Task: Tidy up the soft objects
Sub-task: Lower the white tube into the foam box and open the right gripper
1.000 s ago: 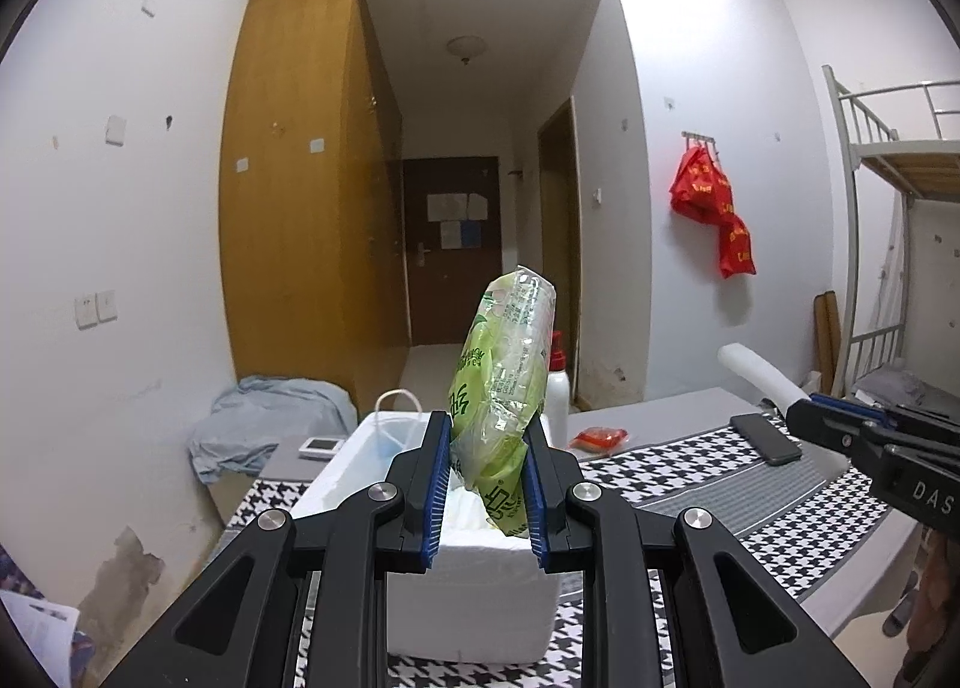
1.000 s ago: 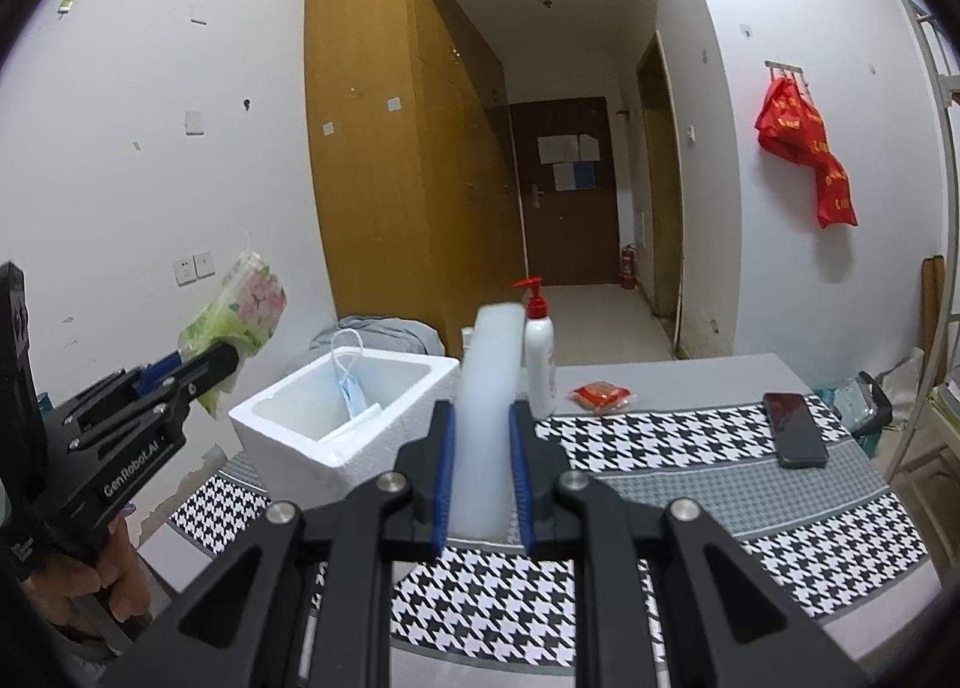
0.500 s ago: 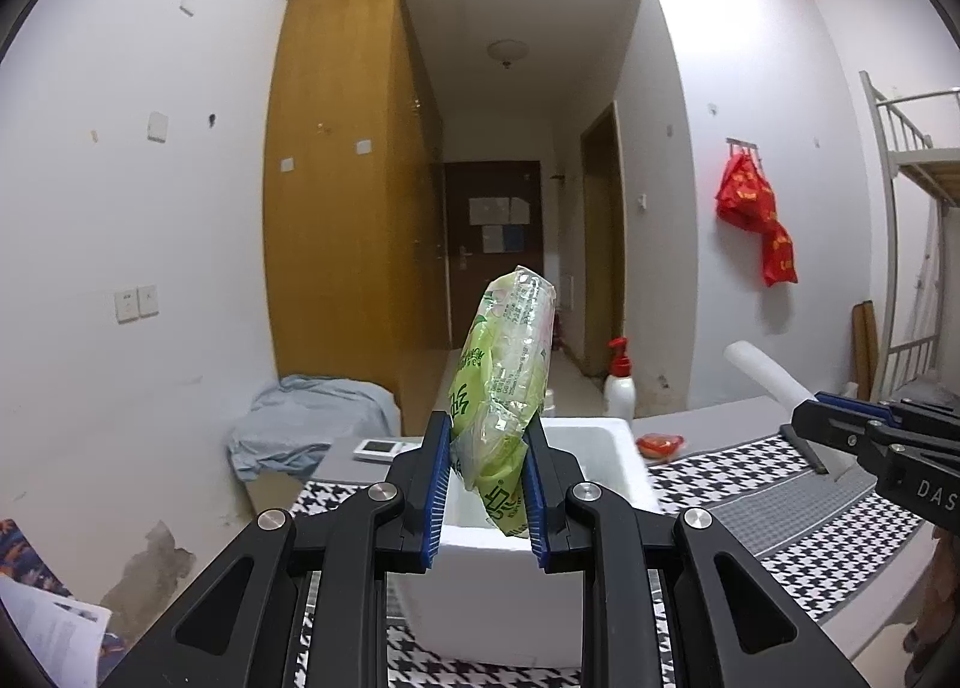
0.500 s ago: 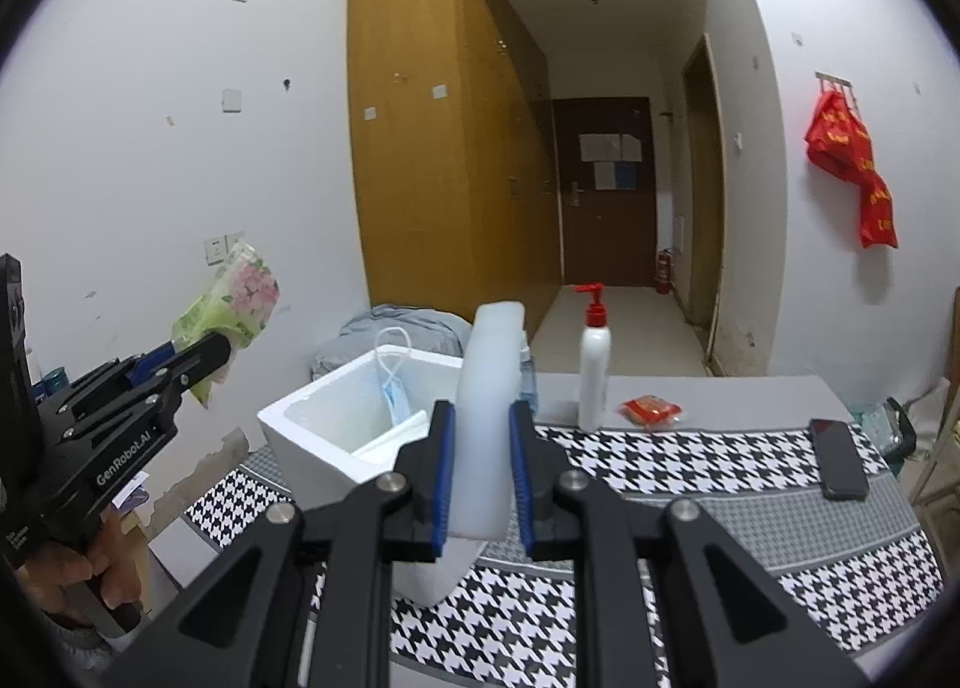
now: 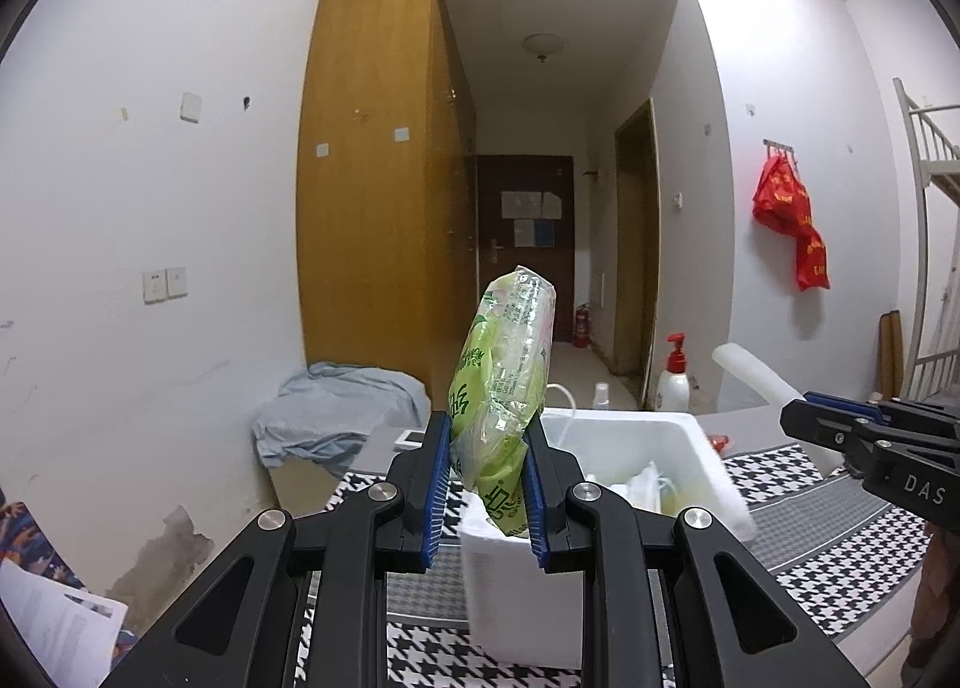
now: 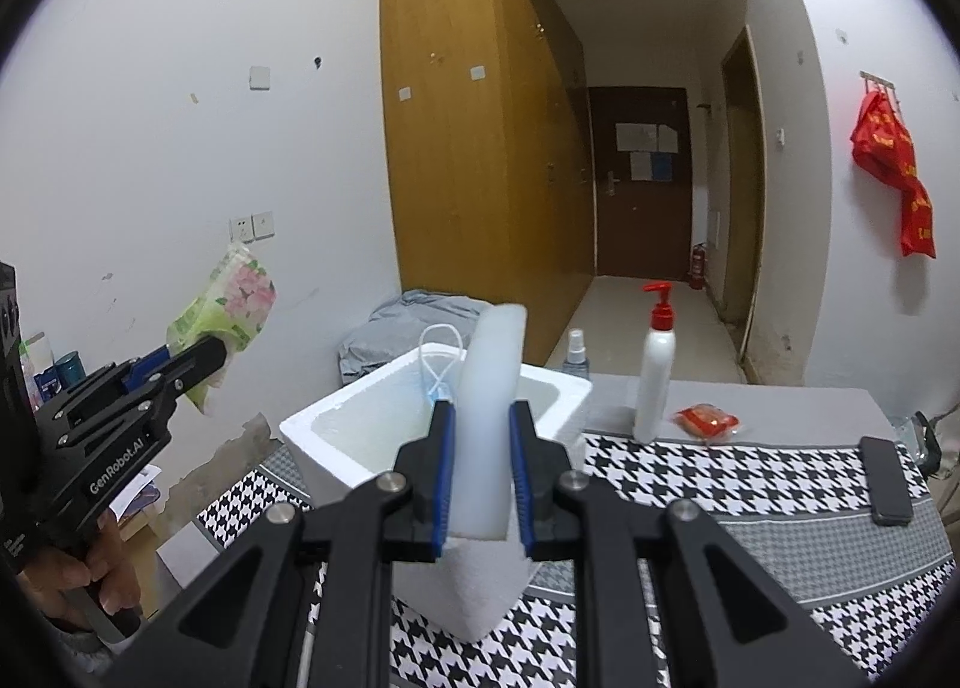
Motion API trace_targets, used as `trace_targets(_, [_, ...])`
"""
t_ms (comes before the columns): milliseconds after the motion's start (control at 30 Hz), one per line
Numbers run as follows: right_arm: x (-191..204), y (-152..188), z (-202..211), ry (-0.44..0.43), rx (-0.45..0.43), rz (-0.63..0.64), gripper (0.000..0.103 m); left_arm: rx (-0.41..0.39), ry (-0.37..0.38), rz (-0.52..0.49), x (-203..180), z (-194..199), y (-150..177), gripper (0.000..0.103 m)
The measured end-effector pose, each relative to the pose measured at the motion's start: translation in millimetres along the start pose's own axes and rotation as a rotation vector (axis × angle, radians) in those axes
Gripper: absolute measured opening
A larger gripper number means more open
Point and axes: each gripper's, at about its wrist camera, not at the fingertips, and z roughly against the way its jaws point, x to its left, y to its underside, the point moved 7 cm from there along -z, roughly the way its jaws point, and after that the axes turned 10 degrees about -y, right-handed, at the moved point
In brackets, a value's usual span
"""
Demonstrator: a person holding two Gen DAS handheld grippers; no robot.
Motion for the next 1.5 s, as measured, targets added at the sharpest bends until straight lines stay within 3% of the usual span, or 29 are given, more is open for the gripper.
trace_targets(833, [20, -4, -71, -0.058, 0.076, -0.004, 0.022, 0.05, -0.033, 0.016, 26, -22, 12, 0.024])
trace_targets(933, [18, -3, -76, -0.053, 0.076, -0.006, 0.029, 0.054, -0.035, 0.019, 28, -25, 12, 0.024])
trace_targets(967, [18, -3, -77, -0.052, 0.073, -0.002, 0.04, 0.056, -0.035, 0.019, 28, -25, 13, 0.024])
trace_targets(1000, [18, -4, -76, -0.053, 0.069, -0.002, 0.061, 0.056, -0.036, 0.019, 28, -26, 13, 0.024])
trace_targets(1033, [18, -4, -76, -0.054, 0.063, -0.002, 0.074, 0.059, -0.038, 0.022, 29, -27, 13, 0.024])
trace_targets(1067, [17, -4, -75, -0.039, 0.052, -0.004, 0.093, 0.062, -0.035, 0.02, 28, -28, 13, 0.024])
trace_targets(1100, [16, -5, -73, -0.026, 0.041, -0.004, 0.099, 0.063, -0.033, 0.018, 28, -28, 14, 0.024])
trace_targets(1500, [5, -6, -64, 0.016, 0.03, -0.012, 0.102, 0.073, -0.004, 0.008, 21, -33, 14, 0.024])
